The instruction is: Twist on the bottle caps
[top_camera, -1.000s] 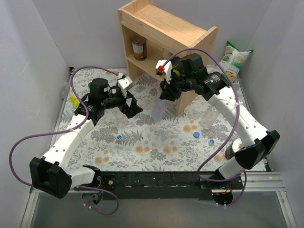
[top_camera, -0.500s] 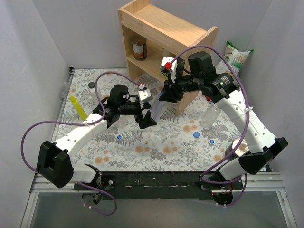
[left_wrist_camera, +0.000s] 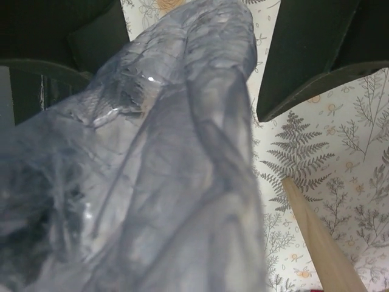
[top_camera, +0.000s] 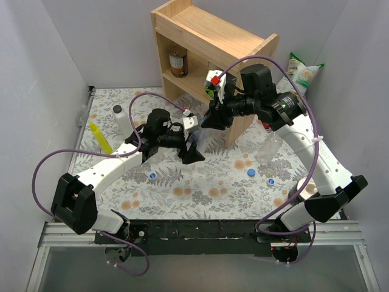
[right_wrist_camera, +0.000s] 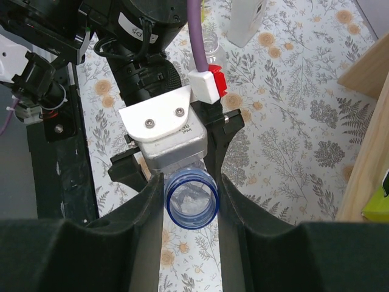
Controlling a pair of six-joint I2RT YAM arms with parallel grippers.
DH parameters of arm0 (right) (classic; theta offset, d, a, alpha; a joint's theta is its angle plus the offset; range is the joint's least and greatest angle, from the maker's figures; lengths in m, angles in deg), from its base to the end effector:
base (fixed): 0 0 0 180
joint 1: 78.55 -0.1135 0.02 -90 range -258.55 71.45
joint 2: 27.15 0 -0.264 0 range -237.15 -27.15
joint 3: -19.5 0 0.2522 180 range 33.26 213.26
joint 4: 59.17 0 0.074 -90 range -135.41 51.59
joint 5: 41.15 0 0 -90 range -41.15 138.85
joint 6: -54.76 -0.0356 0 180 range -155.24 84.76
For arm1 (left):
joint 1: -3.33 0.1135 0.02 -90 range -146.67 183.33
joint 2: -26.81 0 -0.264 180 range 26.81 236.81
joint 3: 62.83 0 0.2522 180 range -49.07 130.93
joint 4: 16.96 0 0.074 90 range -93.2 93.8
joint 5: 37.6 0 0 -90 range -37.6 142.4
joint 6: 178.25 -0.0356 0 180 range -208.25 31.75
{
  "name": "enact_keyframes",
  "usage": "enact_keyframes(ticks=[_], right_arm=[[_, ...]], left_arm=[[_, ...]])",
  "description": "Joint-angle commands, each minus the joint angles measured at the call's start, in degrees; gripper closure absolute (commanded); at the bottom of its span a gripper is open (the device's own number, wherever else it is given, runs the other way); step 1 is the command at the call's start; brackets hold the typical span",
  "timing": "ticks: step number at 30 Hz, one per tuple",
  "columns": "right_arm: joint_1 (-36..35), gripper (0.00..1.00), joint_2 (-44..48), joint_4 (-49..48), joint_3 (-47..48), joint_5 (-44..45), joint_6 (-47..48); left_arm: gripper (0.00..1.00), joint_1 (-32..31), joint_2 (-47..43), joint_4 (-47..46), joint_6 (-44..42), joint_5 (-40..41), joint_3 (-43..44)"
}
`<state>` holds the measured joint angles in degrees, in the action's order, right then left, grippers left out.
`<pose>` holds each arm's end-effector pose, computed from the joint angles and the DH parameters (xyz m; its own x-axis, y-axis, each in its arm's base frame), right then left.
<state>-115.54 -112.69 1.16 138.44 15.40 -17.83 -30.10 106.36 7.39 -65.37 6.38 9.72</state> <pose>0.2298 0.1977 0.4686 -0.0775 -0.3709 -0.9254 -0.9618 0.2722 -0.0286 0.2419 -0.1904 0.2910 -0.7482 0.1704 -0.6413 0.6562 0.3335 -0.6770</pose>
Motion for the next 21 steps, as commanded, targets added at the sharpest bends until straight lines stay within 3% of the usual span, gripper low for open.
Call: enact_keyframes(ticks=[1,3,6,7,10,12,13,16,21], right_arm=[[-0.2,0.99,1.7,-2.4,-0.8,-0.9,-1.8],[-0.2,0.99,2.0,-2.5,-1.6,-0.7,-2.5],[-0.2,0.81,2.0,-2.2,-1.5,0.3,-2.9],[-0.2,0.57,2.0,-1.1,-0.9,1.0,-2.9],[0.2,0.28,2.7,2.8,2.9,4.8,-0.2],[1.9,0.22,5.6,3.4,2.8,6.2,1.2],[2.6,0.16,6.9,3.4,1.1,6.6,2.6],[6.1,0.12,12.5,4.6,-3.7,6.3,8.7],[10.2,0.08,16.3,11.4,-20.0,8.1,22.6]], left_arm=[[0.30,0.0,-0.5,-1.4,-0.1,-2.8,1.3],[0.39,0.0,-0.9,-1.4,-0.2,-3.4,0.9],[0.53,0.0,-1.7,-1.4,-0.2,-3.2,-0.1],[0.59,0.0,-1.8,-1.3,-0.2,-2.9,-0.3],[0.75,0.0,-3.1,0.3,-1.3,-0.5,-1.5],[0.90,0.0,-5.2,0.8,-2.0,2.9,-3.4],[0.93,0.0,-5.9,0.9,-2.6,4.3,-4.2],[0.92,0.0,-8.6,1.3,-4.0,8.3,-7.1],[0.91,0.2,-11.6,3.0,-5.4,11.0,-9.0]])
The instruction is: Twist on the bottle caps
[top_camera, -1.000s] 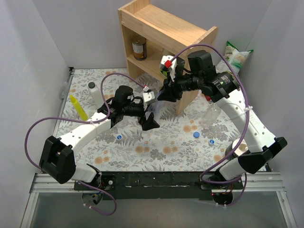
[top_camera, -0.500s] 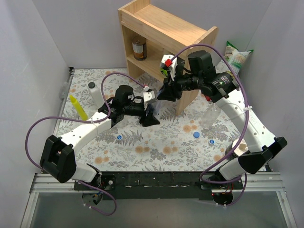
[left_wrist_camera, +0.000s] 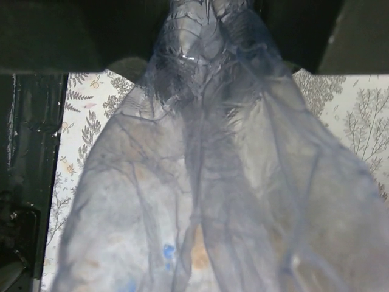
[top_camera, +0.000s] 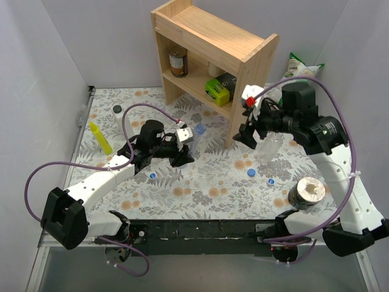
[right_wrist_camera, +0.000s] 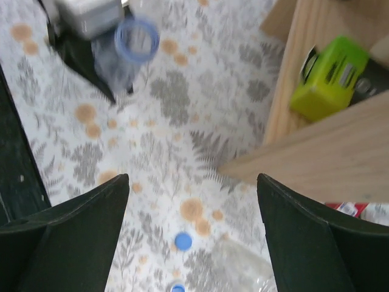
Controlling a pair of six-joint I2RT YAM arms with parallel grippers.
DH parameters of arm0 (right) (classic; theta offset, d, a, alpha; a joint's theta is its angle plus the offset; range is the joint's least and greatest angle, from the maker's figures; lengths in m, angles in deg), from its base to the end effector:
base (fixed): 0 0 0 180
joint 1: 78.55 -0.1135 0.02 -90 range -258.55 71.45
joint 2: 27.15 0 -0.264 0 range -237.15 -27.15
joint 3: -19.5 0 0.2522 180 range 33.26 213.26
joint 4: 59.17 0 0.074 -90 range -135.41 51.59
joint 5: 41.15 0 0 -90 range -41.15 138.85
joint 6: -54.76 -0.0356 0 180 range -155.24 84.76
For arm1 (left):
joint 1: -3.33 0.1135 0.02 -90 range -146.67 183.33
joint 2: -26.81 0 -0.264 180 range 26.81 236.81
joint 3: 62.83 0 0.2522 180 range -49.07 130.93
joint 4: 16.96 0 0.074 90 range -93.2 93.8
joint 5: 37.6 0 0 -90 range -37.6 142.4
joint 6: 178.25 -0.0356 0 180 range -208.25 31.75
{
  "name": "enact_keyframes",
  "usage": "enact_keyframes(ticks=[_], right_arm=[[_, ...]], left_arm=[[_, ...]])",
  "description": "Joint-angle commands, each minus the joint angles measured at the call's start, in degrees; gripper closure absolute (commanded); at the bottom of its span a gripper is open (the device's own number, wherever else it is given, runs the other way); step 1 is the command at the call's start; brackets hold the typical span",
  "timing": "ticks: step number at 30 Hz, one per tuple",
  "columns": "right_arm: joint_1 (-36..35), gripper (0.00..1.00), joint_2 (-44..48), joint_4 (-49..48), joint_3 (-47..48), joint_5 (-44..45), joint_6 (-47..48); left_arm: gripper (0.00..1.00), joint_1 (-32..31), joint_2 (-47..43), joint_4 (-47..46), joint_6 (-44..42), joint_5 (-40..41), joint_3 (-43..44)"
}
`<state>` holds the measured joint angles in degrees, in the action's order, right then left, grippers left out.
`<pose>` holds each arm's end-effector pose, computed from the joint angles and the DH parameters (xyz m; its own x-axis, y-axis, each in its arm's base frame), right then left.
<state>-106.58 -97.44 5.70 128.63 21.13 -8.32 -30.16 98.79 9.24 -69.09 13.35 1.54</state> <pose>0.1884 0.1190 0.4739 0.0100 -0.4487 -0.8936 -0.8753 0.4282 -0.2248 0.2151 -0.1692 0.2746 -0.7223 0.1723 -0.6698 0.6648 0.4397 -0.6038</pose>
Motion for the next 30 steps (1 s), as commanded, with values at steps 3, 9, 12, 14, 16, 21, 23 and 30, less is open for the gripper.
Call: enact_keyframes(ticks=[3,9,12,14,16,21,23,30], right_arm=[[3.2,0.05,1.6,4.5,-21.0,6.4,19.9],[4.2,0.12,-1.3,0.8,-32.3,13.2,32.6],[6.2,0.23,-5.4,0.9,-33.1,14.1,36.7],[7.6,0.25,-8.6,0.1,-33.3,15.1,38.5],[8.2,0.25,-10.4,-0.7,-33.3,15.6,39.8],[8.5,0.25,-12.9,-4.5,-35.9,15.7,44.3],[8.5,0.25,-13.5,-5.2,-37.5,15.5,46.0],[8.5,0.25,-14.0,-6.4,-41.7,14.8,49.4]], left_arm=[[0.88,0.3,-5.0,2.6,-1.1,4.9,-0.5],[0.93,0.4,-6.0,5.0,0.3,6.9,0.8],[0.93,0.4,-6.1,5.7,0.4,6.3,1.0],[0.95,0.6,-6.0,5.9,-0.1,5.7,0.9],[0.95,0.7,-5.7,6.7,-0.6,4.8,1.0],[0.93,1.2,-5.1,8.6,-0.4,3.3,2.1],[0.95,1.2,-4.8,9.0,-0.3,3.3,2.5],[0.99,1.2,-3.2,8.9,-0.5,4.0,3.7]])
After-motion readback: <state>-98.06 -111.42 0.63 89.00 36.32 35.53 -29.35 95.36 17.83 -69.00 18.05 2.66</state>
